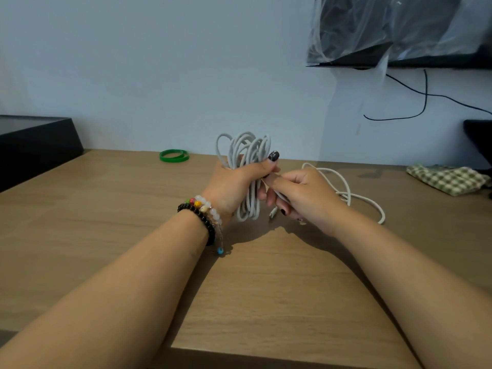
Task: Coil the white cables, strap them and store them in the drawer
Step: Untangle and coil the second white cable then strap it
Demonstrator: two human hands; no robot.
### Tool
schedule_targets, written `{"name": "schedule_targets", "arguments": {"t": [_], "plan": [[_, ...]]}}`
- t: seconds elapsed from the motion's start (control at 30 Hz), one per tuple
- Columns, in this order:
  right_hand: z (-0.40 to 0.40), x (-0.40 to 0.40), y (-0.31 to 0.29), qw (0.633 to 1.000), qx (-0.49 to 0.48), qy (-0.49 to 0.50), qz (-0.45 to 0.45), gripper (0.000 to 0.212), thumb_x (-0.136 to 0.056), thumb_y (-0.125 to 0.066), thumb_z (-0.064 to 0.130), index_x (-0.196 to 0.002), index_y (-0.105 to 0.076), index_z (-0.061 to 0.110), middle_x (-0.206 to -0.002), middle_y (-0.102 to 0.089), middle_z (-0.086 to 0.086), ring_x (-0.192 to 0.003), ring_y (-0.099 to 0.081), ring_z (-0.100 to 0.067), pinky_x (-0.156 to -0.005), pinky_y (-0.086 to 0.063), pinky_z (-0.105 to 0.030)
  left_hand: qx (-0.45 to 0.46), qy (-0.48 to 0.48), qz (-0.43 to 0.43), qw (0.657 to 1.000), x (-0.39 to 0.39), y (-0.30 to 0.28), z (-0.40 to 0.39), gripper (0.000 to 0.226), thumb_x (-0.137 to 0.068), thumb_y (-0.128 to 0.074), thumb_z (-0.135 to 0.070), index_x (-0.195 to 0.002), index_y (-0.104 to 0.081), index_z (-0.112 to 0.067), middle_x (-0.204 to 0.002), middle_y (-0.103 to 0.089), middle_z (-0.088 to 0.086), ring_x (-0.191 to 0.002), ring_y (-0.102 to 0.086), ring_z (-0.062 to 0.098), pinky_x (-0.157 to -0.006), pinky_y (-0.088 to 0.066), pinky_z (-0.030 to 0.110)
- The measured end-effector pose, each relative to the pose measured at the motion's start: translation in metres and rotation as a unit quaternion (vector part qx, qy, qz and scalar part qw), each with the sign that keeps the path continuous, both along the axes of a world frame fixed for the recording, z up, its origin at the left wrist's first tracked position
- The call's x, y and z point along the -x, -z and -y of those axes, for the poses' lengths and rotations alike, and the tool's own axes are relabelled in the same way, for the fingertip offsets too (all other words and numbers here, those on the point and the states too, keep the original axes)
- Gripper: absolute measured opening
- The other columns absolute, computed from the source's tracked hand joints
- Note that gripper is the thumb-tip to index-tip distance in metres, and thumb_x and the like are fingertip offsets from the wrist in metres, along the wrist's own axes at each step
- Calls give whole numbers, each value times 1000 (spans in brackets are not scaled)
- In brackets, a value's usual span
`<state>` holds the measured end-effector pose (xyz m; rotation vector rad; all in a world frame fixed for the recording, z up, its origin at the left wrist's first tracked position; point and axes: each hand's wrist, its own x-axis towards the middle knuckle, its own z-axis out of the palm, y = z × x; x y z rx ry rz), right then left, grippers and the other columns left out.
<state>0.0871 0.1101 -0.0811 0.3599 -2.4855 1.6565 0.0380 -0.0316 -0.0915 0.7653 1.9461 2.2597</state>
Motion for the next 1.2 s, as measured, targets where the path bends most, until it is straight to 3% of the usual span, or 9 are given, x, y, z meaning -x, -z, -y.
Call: {"name": "schedule_targets", "arguments": {"t": [0.2,0.43,0.63,0.77,0.87,0.97,1.07,1.2], "plan": [[0,2,4,999,-34,-6,0,49,-99,-49,35,-69,-69,2,-47,-47,-4,-40,-40,-8,-45,-36,-12,-135,4,123,983,-1,-12,7,26,-95,-56,-27,-73,-56,-11,-62,-55,-2,-42,-48,6,-42,-42,17],[1,3,5,999,-24,-20,-8,47,-100,-48,29,-73,-68,-5,-47,-44,-3,-38,-37,-5,-45,-35,-8,-211,17,151,966,2,-17,9,32,-95,-53,-30,-69,-53,-13,-70,-68,1,-68,-63,12,-69,-53,27],[-3,6,7,998,-61,-5,-8,47,-98,-50,34,-73,-70,0,-47,-46,1,-43,-39,-6,-49,-37,-12,-335,61,197,919,1,-22,15,33,-88,-58,-37,-67,-54,-12,-55,-59,0,-56,-65,13,-75,-58,32],[-3,7,8,996,-86,16,-22,44,-96,-53,36,-73,-73,4,-48,-42,-1,-44,-35,-7,-49,-34,-16,-423,85,204,879,8,-28,26,39,-91,-57,-40,-63,-50,-14,-50,-50,-3,-46,-58,9,-67,-59,28],[0,7,10,992,-125,24,-25,42,-96,-52,36,-70,-75,12,-49,-41,-2,-46,-35,-10,-54,-34,-23,-431,83,211,874,9,-28,23,41,-93,-56,-41,-63,-50,-14,-51,-49,-4,-46,-55,9,-66,-57,25],[9,5,12,979,-198,25,-31,42,-99,-49,33,-70,-74,16,-45,-46,8,-44,-38,-7,-49,-33,-18,-417,65,211,881,6,-28,18,40,-93,-56,-41,-65,-51,-13,-54,-51,-3,-51,-55,8,-71,-56,25],[22,1,18,962,-267,1,-63,39,-97,-48,28,-70,-69,11,-59,-61,-5,-51,-50,-14,-54,-42,-35,-399,43,209,892,5,-30,15,42,-94,-56,-40,-62,-53,-13,-55,-53,-3,-54,-56,7,-76,-54,24],[27,-6,18,947,-300,-62,-97,24,-91,-59,24,-73,-67,10,-59,-59,1,-54,-51,-10,-54,-42,-29,-310,13,172,935,4,-25,10,38,-97,-53,-38,-66,-49,-16,-54,-51,-5,-52,-56,5,-70,-52,22]]}}
